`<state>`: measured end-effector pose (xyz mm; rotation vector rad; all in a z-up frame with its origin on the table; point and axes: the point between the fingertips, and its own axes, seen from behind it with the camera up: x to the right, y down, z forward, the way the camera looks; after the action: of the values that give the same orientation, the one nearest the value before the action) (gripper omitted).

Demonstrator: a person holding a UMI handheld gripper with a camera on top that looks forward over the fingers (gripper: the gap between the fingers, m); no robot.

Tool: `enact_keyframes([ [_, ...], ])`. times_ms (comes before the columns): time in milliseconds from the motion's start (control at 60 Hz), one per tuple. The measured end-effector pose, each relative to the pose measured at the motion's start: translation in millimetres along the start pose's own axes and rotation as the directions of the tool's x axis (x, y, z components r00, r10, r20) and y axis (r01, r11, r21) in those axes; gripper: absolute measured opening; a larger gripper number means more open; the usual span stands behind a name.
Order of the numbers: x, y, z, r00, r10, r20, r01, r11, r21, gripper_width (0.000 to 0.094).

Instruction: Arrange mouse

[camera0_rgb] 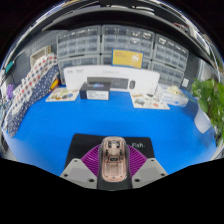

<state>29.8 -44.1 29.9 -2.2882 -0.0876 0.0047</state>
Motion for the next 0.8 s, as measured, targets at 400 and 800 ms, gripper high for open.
enact_keyframes([
  [400, 1.6, 45.0, 18.6, 1.0, 0.025, -0.002, -0.025, 0.999, -0.034, 0.038],
  [800, 7.6, -2.2, -44.7, 0.995, 0.1, 0.021, -0.101, 0.995, 0.025, 0.0788],
])
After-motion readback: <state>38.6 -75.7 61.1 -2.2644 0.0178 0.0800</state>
